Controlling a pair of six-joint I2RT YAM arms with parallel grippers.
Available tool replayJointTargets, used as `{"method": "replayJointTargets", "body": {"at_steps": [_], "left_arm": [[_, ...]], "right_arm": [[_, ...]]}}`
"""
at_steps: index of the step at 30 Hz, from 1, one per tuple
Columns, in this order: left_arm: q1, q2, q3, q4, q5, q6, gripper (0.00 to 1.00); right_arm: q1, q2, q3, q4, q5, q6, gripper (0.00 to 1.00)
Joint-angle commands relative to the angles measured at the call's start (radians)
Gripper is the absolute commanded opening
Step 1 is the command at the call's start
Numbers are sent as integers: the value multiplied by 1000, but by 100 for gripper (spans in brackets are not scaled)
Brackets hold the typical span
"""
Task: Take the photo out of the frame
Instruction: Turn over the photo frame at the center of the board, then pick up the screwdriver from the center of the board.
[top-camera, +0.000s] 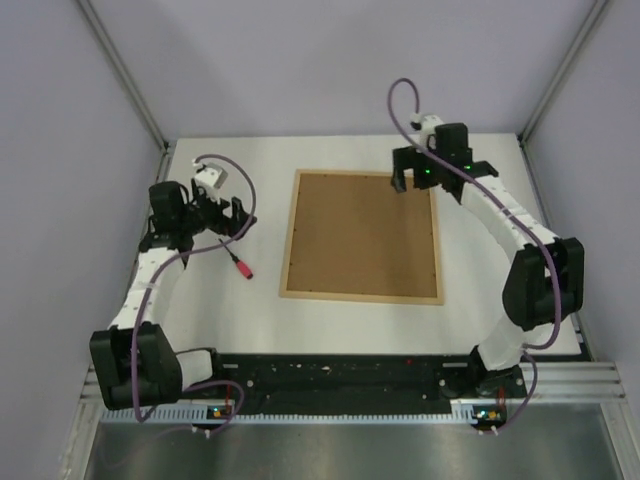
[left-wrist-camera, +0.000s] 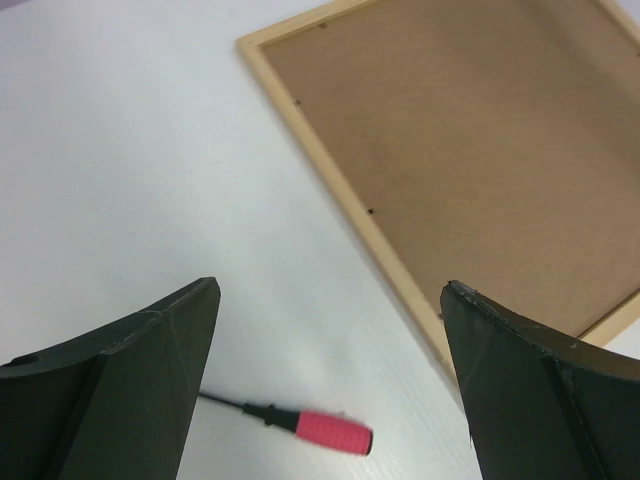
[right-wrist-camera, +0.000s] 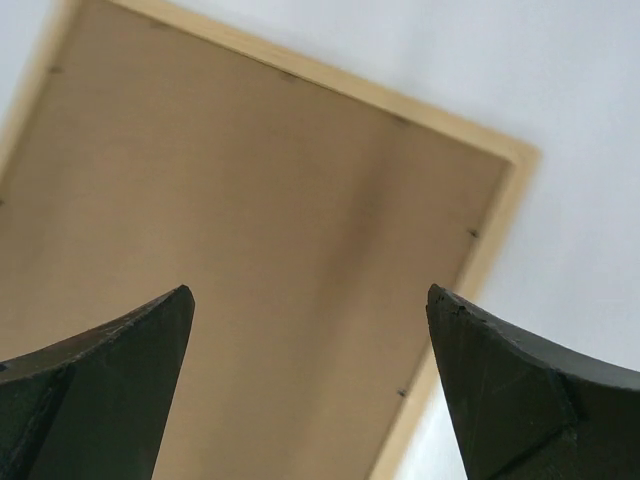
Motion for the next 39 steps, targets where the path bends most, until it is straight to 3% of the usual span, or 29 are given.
{"method": "replayJointTargets", "body": {"at_steps": [1,7,14,19,24,29,39], "left_arm": [[97,-41,28,-188,-104,78,99],[266,-112,40,-268,-242,66,99],[448,-170,-7,-304,-334,61,99],[576,-192,-24,-317,-325,68,99],[721,-204,-30,-325,-243,60,99],[778,-233,-67,-324,-213,57,99],[781,-261,-90,-311,-191,52,99]], "right_arm": [[244,-120,-10,133,66,-167,99],[464,-22,83,210,-14,-129,95],[665,217,227,261,-16,-47,91],[771,376,361,247,12,6,88],[797,536,513,203,-5,72,84],[811,630,609,160,-22,117,80],[874,726,671,125,-13,106,75]]}}
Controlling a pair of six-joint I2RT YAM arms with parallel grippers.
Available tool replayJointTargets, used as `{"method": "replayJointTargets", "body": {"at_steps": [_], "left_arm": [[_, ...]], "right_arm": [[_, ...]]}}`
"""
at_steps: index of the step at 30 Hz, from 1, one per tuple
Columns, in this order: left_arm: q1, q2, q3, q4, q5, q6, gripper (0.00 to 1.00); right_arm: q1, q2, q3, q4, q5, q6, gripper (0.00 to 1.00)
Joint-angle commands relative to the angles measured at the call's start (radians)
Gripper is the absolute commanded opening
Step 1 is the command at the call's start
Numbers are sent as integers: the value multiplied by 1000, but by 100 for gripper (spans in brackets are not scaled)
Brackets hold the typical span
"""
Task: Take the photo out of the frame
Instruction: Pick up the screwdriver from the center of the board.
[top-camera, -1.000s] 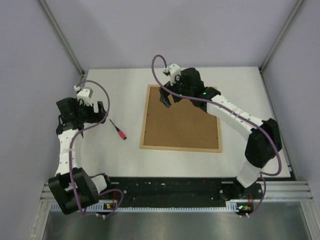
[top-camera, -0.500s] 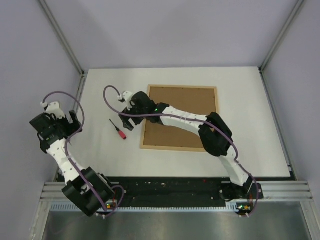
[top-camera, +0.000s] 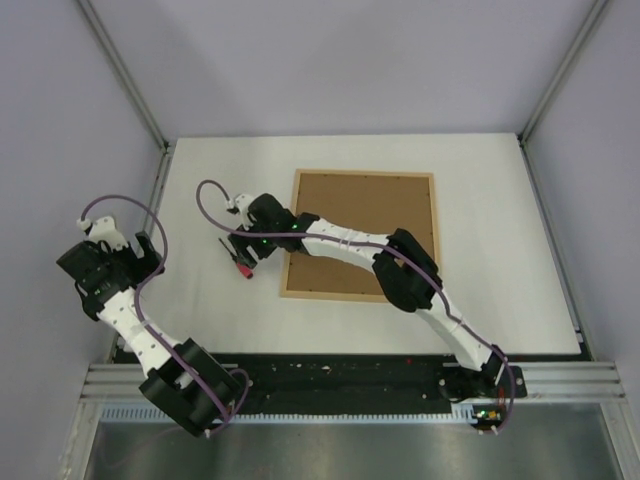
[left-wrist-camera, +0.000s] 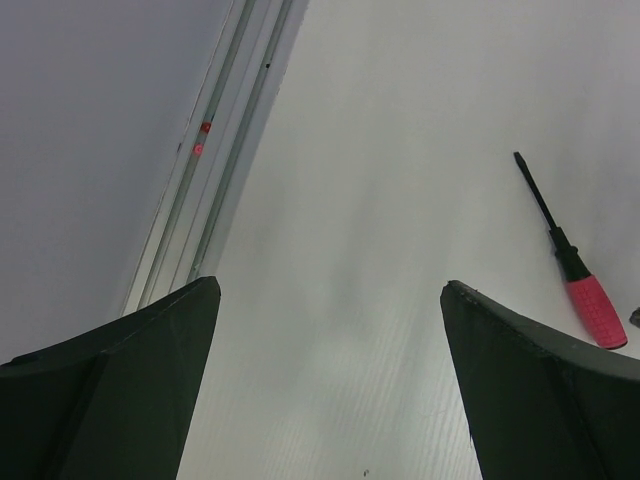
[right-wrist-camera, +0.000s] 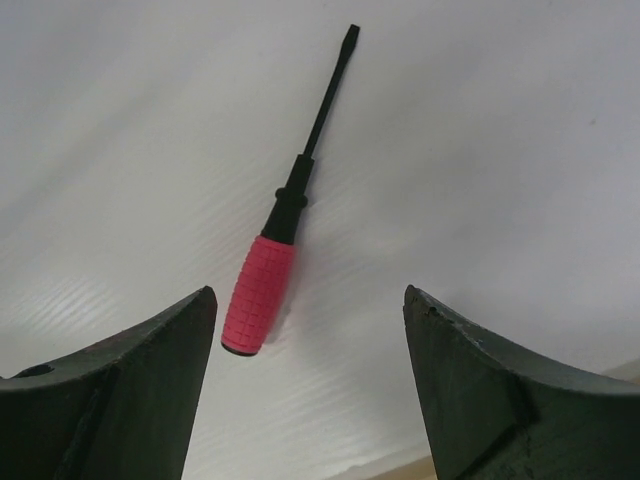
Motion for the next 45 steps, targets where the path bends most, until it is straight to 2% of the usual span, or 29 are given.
{"method": "replayJointTargets", "body": {"at_steps": [1,9,13,15,18,21,23,25,26,27,31,34,37,40,43,45], "left_arm": [[6,-20,8,24,37,-6,99],[7,-35,15,22,48,-3,99],[10,-41,13,24,57,-7,99],[10,-46,13,26,60,-6,99],[13,-46,18,30,62,-7,99],[13,-43,30,29,65,-6,99],[15,-43,39,27,70,-9,99],[16,-43,44,26,77,-7,99],[15,-43,47,26,80,-9,99],[16,-43,50,24,82,-7,99],[16,-34,57,22,125,3,99],[16,-11,80,6,209,14,99],[15,17,88,35,394,8,99],[-10,54,117,56,606,-12,99],[-126,80,152,55,692,49,99],[-267,100,175,67,627,80,99]], "right_arm": [[38,45,75,-14,0,6,73],[56,108,107,-38,3,-8,66],[64,133,124,-49,10,-13,56],[70,142,133,-54,3,-17,50],[78,147,138,-60,3,-25,34],[88,147,139,-71,10,-37,30],[93,145,139,-81,19,-46,24],[93,139,139,-89,31,-58,12],[91,131,135,-92,39,-77,2],[91,118,127,-94,46,-92,0],[70,9,83,-106,25,-180,0],[24,-106,47,-146,-13,-236,0],[-37,-236,-24,-192,-79,-267,0],[-126,-376,-118,-238,-229,-266,0],[-244,-523,-242,-244,-396,-246,0],[-301,-614,-337,-239,-438,-298,0]]}}
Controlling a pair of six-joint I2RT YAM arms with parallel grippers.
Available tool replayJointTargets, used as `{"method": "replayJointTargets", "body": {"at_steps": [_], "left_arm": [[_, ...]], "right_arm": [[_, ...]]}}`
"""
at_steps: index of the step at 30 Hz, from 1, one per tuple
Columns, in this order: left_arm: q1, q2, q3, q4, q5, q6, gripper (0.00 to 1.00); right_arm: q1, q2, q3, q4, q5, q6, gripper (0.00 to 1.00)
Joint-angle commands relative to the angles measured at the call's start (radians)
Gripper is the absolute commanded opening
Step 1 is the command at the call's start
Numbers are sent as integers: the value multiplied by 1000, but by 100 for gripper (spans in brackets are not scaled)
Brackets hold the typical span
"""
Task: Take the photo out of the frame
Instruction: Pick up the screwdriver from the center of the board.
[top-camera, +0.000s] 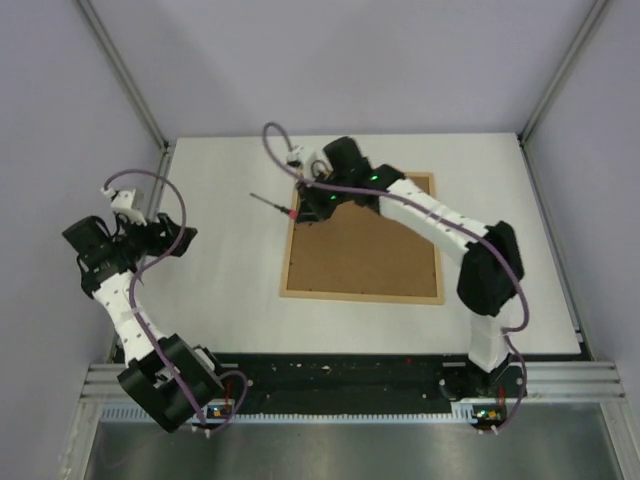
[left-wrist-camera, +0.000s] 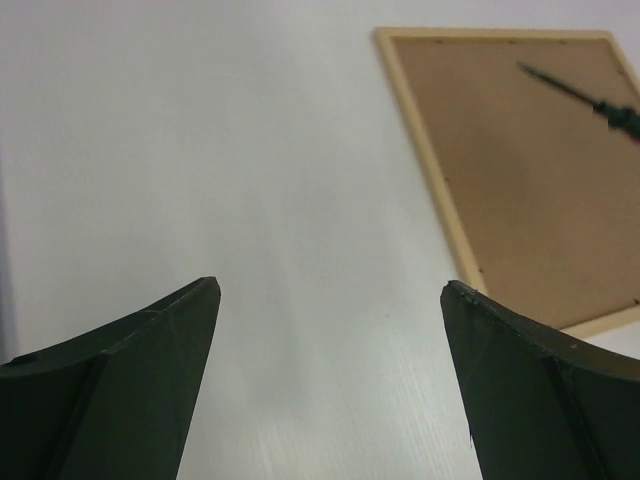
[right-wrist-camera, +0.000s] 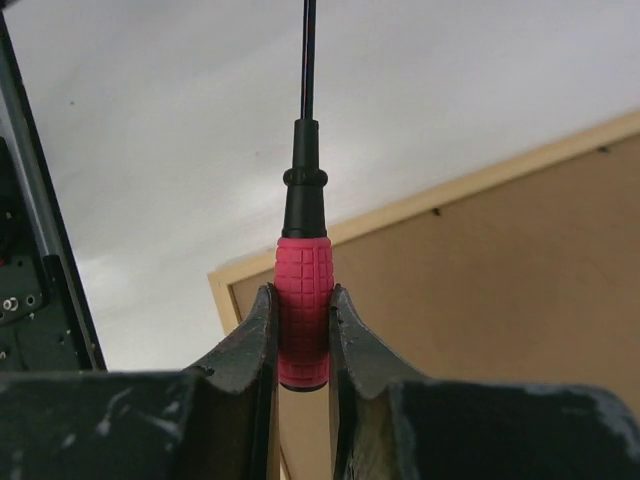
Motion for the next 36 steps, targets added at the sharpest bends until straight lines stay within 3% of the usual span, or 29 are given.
{"method": "replayJointTargets", "body": {"at_steps": [1,7,12,19,28,32,36], "left_arm": [[-261,37,86,65,70,72,99],[-554,322,296,159,66,-123,99],[-693,564,466,272,120,-320,99],[-838,695,483,311,139,-350,97],[-903,738,422,330,122,-381,89],[-897,689,381,233,-59,-283,91],[-871,651,339,193,-203,-281,91]], "right_arm": [[-136,-266,-172,11,-177,-105,0],[-139,-494,-464,126,19,-291,0],[-139,-577,-608,184,150,-383,0],[-139,-686,-746,281,244,-437,0],[-139,-716,-817,307,255,-506,0],[-139,-725,-831,234,218,-575,0],[-134,-722,-814,119,160,-633,0]]}}
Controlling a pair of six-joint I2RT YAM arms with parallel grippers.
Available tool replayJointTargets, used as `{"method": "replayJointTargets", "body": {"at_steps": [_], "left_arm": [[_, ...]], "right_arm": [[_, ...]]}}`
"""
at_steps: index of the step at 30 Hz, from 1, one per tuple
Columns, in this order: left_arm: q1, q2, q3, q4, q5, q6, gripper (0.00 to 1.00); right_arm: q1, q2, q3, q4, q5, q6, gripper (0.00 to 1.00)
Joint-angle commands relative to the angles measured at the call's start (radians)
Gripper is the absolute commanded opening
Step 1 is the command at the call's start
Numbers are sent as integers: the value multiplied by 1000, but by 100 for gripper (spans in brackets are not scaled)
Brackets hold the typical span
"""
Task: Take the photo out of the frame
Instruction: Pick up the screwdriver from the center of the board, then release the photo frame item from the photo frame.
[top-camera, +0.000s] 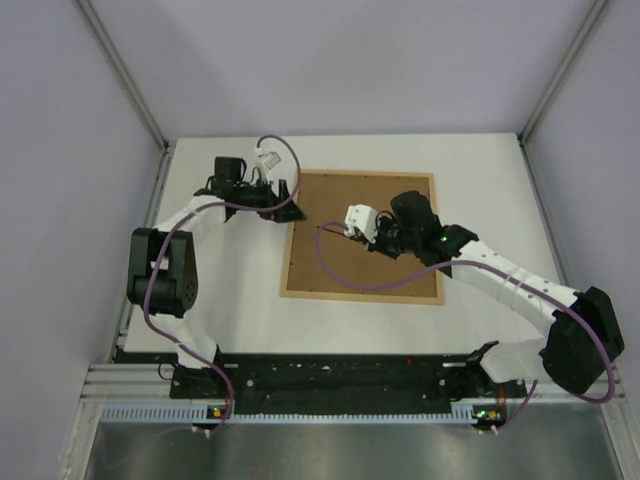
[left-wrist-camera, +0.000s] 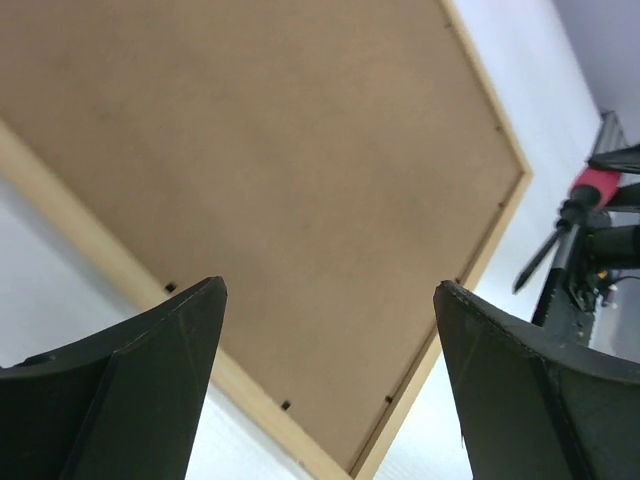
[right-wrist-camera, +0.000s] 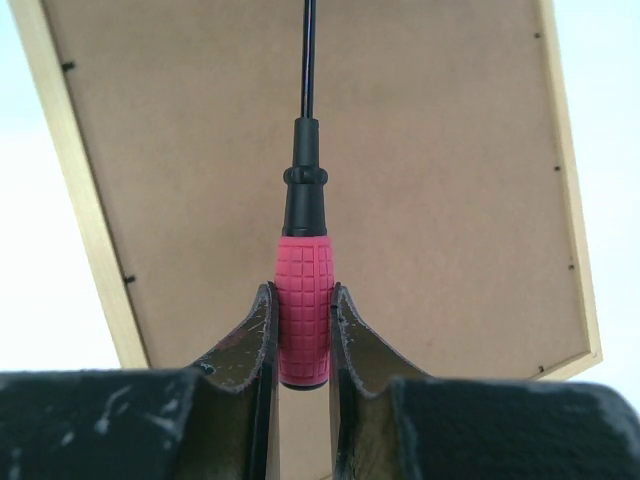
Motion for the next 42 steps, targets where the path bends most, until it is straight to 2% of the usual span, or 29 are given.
{"method": "replayJointTargets", "body": {"at_steps": [1,6,13,17,24,32,42], "left_arm": [[32,-81,-38,-58,-195,71,91],[38,-82,-94,-85,-317,123,89],[38,-65,-122,-165,-390,202,82],[39,-72,-165,-156,-402,218,80],[39,-65,-193,-154,-410,231,64],[39,-56,-216,-148,-414,232,60],[39,-33,-233,-148,-394,249,57]], "right_arm": [[6,-19,20,-103,-78,-101,0],[62,41,36,-182,-66,-161,0],[127,176,105,-238,-41,-179,0],[136,246,160,-254,-23,-169,0],[156,332,233,-255,20,-155,0],[199,436,296,-194,121,-130,0],[207,489,324,-119,132,-87,0]]}}
